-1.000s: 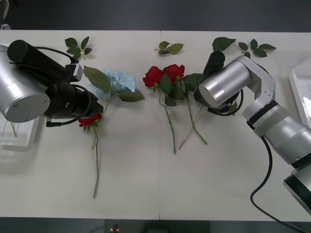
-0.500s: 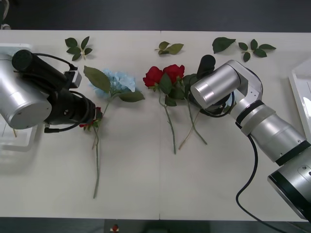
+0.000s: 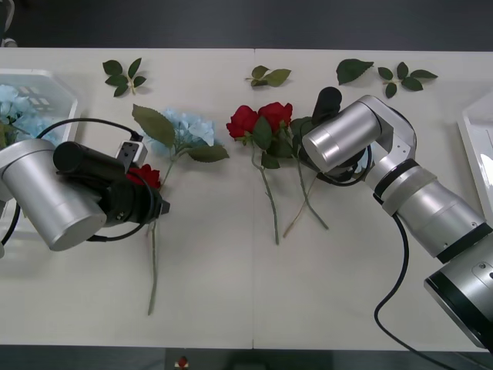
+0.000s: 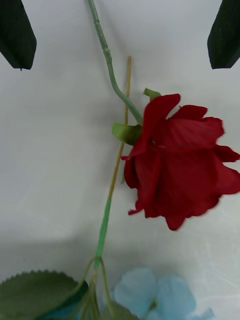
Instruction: Put the red flowers into the right box and the blue flowers into the left box
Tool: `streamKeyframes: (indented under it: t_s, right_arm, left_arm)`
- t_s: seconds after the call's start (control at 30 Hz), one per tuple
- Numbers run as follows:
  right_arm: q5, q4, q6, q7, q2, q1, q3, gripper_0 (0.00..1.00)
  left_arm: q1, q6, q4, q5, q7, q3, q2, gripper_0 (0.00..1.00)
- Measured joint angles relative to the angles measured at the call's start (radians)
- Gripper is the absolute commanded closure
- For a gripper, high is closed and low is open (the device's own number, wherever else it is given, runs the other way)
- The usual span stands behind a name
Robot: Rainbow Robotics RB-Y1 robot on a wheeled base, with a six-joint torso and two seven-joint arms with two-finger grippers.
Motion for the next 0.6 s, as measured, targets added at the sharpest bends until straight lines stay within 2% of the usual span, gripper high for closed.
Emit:
streamKeyframes:
  t_s: [0.33,0.37,0.6]
  right_arm:
    - [-0.028,0.000,0.000,0.000,-0.007,-0.002,0.000,1.00]
    - [-0.046,-0.002,0.000,0.001,-0.014,-0.002,0.000,1.00]
    - [-0.192,-0.116,0.077,0.112,-0.124,-0.003,-0.027,1.00]
  left_arm:
    - [0.000,-0.069,0.116,-0.079,-0.010,-0.095,-0.042,0.00]
    - [0.000,-0.069,0.121,-0.083,-0.011,-0.095,-0.051,0.02]
    - [0.000,-0.069,0.132,-0.094,-0.012,-0.095,-0.084,0.05]
